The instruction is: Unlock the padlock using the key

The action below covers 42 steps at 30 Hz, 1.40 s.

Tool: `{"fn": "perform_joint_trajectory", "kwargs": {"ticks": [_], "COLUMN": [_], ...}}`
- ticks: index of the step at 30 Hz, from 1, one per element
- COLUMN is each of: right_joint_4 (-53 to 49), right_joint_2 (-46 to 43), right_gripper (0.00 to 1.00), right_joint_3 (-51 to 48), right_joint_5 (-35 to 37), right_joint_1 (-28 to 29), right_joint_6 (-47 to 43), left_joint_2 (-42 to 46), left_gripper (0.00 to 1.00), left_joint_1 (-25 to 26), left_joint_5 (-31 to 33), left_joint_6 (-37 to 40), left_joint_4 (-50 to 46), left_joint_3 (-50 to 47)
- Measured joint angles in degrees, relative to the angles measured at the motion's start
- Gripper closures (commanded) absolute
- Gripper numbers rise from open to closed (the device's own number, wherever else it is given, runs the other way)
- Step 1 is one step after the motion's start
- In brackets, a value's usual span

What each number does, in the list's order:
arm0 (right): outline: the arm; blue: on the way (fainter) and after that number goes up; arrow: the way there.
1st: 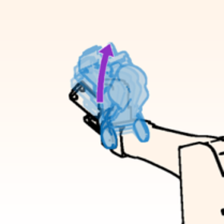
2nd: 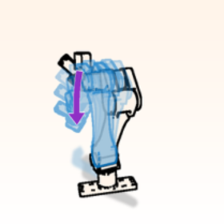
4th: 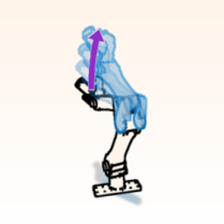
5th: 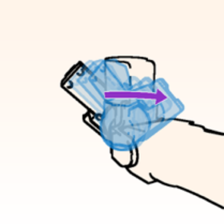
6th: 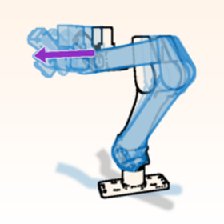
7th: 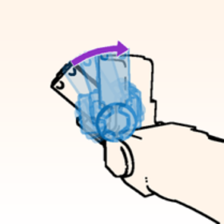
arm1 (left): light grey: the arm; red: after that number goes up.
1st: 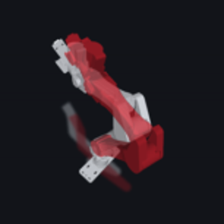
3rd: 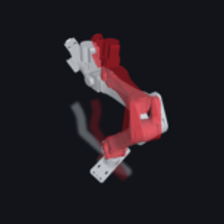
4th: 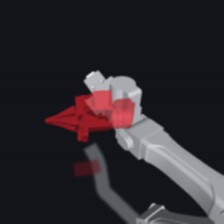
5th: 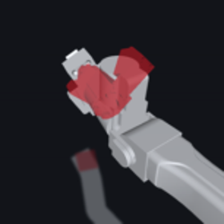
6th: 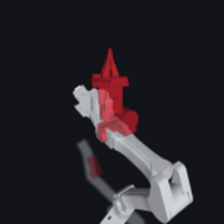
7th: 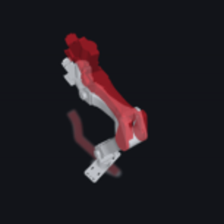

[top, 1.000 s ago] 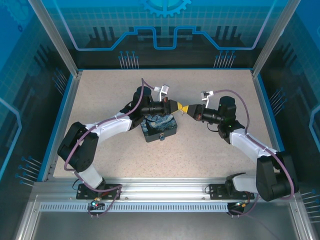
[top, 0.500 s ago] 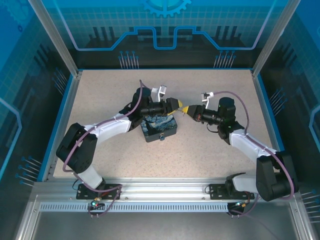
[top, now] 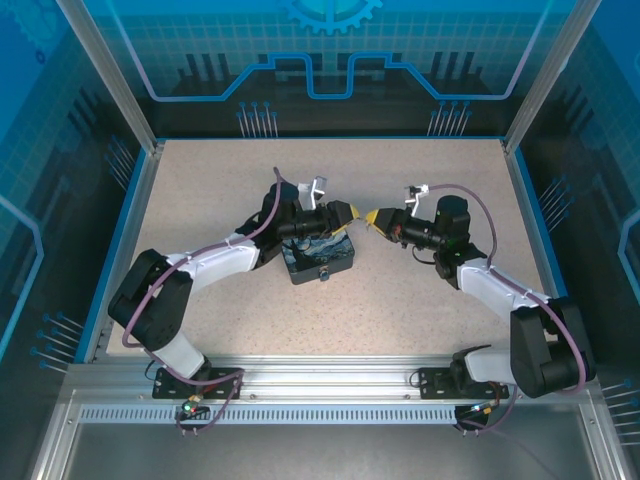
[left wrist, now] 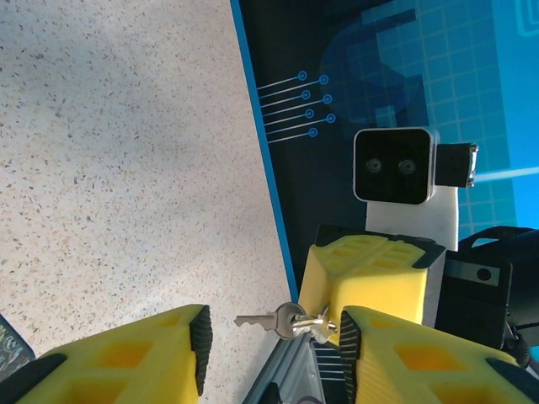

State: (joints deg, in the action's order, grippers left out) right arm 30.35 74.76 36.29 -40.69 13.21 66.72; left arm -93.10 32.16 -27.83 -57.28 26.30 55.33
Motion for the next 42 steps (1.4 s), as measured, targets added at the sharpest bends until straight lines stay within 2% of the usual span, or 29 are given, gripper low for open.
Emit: {"fn": "perform_joint_trajectory", "kwargs": {"ticks": [10, 17, 21, 24, 27, 28, 29, 37, 42], "right_joint_4": [1.03, 1.36, 1.66, 1.66, 1.51, 1.27, 0.83, -3.04, -2.6], "right_joint_2": [0.17, 0.48, 0.59, 0.76, 0.76, 0.74, 0.68, -1.79, -1.66], "right_gripper": [1.0, 1.0, 1.0, 1.0, 0.58, 0.48, 0.44, 0.34, 0.36], "right_joint_3": [0.0, 0.0, 0.0, 0.0, 0.0, 0.0, 0.0, 0.24, 0.72], "right_joint_5": [0.17, 0.22, 0.68, 0.98, 1.01, 0.94, 0.92, -0.35, -1.81], "right_joint_1": [0.68, 0.79, 0.79, 0.79, 0.79, 0.74, 0.63, -1.4, -1.38], "right_joint_6": [1.27, 1.42, 1.46, 1.46, 1.38, 1.2, 0.87, -3.13, -3.96], "left_joint_2": [-0.35, -0.72, -0.72, -0.72, -0.72, -0.72, -0.72, -0.66, -0.59], "left_gripper": [0.68, 0.83, 1.0, 1.0, 1.0, 1.0, 1.0, 1.0, 1.0], "left_joint_1": [0.83, 1.01, 0.98, 0.96, 0.96, 1.01, 1.01, 1.01, 1.01], "left_joint_5": [0.26, 0.74, 1.49, 1.75, 1.68, 1.66, 1.68, 1.62, 1.62], "left_joint_6": [-3.13, -4.31, -4.66, -4.72, -4.76, -4.76, -4.76, -4.31, -4.83], "left_joint_4": [4.04, 4.94, 5.33, 5.81, 5.95, 5.99, 5.97, 5.49, 5.81], "left_joint_3": [0.0, 0.0, -0.24, -0.31, -0.35, -0.35, -0.35, -0.35, -0.35]}}
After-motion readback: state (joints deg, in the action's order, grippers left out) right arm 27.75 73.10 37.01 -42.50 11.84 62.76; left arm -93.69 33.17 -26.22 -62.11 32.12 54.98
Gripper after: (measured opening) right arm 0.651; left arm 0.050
